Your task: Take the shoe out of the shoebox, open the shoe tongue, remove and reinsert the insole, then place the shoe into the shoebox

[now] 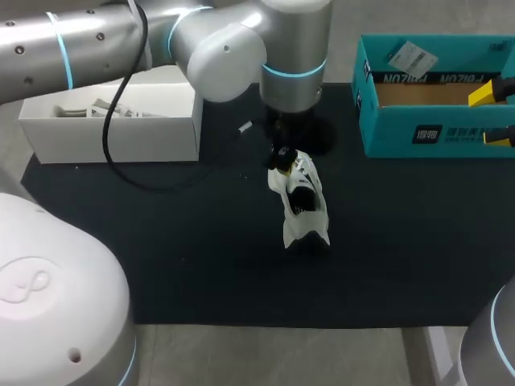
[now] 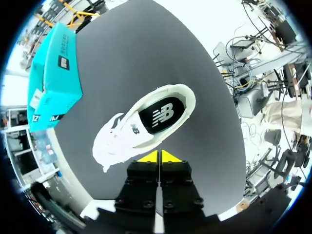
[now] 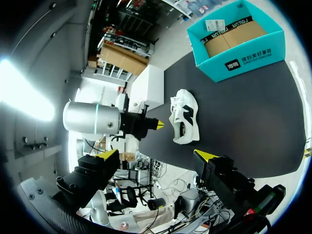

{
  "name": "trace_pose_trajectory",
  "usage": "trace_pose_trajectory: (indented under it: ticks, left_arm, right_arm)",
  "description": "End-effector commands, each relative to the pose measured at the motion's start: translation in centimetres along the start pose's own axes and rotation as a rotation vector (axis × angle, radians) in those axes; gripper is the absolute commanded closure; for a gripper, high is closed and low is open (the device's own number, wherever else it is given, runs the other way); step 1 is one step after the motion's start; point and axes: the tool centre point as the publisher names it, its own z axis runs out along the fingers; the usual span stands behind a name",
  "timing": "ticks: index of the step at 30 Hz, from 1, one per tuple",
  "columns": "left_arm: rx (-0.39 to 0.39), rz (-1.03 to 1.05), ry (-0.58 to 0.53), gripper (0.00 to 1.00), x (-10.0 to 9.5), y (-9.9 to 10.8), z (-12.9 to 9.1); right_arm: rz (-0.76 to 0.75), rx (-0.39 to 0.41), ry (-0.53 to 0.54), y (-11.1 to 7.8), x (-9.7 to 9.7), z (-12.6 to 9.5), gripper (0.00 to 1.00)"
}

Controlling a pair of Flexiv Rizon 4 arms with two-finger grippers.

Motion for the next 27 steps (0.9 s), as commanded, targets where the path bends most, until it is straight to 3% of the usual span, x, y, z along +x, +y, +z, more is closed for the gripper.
trace_pose_trajectory:
  ticks: [1,5,9,10,11,12,18,27]
  left_arm:
    - [-0.082,-0.62,0.005,1.0,0.9,-0.9,-0.1]
    - [-0.063,-0.668,0.019,1.0,1.7,-1.8,0.2]
    - [-0.005,-0.701,0.022,0.37,2.4,-2.6,0.3]
    - [0.01,-0.702,0.021,0.13,2.5,-2.8,0.2]
    - [0.016,-0.692,0.02,0.04,2.7,-3.1,0.2]
    - [0.023,-0.676,0.021,0.0,2.8,-3.3,0.3]
    - [0.078,-0.594,0.034,0.01,3.1,-5.1,1.4]
    - [0.025,-0.482,0.031,0.0,4.1,-6.5,2.8]
  right_arm:
    - [0.001,0.001,-0.002,0.0,0.0,0.1,0.0]
    - [0.001,0.001,-0.002,0.0,0.0,0.1,0.0]
    - [0.001,0.001,-0.002,0.0,0.0,0.1,0.0]
    - [0.001,0.001,-0.002,0.0,0.0,0.1,0.0]
    - [0.001,0.001,-0.002,0.0,0.0,0.1,0.0]
    - [0.001,0.001,-0.002,0.0,0.0,0.1,0.0]
    - [0.001,0.001,-0.002,0.0,0.0,0.1,0.0]
    - [0.001,0.001,-0.002,0.0,0.0,0.1,0.0]
